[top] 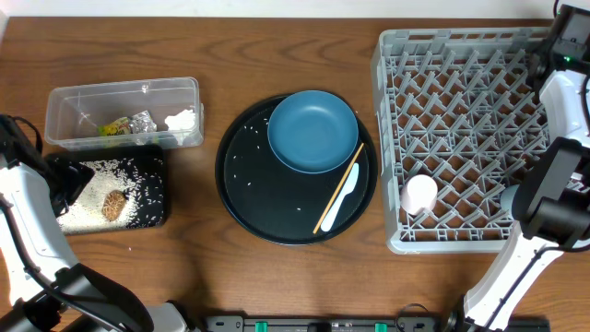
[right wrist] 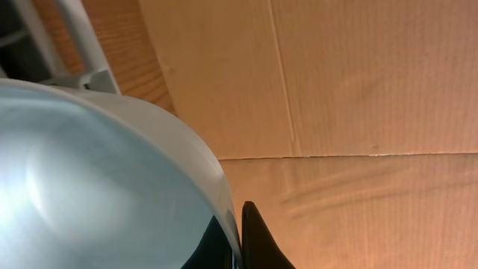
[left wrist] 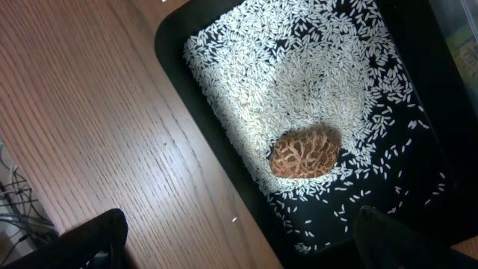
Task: Sort waste into correct bins and load items into the dishwasher rack
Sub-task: 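Lower the bowl into the rack's back right corner and release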
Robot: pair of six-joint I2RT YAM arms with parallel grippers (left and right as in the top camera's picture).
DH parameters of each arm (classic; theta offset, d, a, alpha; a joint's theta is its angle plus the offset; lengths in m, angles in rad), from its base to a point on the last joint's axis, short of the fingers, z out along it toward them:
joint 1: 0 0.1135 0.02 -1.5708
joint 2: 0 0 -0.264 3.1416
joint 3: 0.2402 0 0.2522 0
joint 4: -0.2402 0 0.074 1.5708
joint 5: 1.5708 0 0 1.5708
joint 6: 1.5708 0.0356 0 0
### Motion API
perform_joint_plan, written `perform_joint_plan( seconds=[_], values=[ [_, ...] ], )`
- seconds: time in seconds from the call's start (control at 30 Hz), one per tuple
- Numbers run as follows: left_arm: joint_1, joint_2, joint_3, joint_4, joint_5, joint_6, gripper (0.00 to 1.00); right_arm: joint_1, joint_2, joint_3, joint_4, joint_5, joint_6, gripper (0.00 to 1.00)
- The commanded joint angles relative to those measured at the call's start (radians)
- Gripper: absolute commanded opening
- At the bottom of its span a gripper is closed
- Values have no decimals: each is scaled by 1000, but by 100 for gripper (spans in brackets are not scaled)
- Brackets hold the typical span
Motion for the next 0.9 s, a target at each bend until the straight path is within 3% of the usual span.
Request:
perform_joint_plan(
  seconds=[0.0, 0.87],
  values=[
    [3, -6, 0, -3, -19, -6, 98, -17, 26, -10, 26, 38, -42, 1],
    [3, -6, 0, -3, -19, -6, 98, 52, 45, -11, -104, -68, 64, 1]
  ],
)
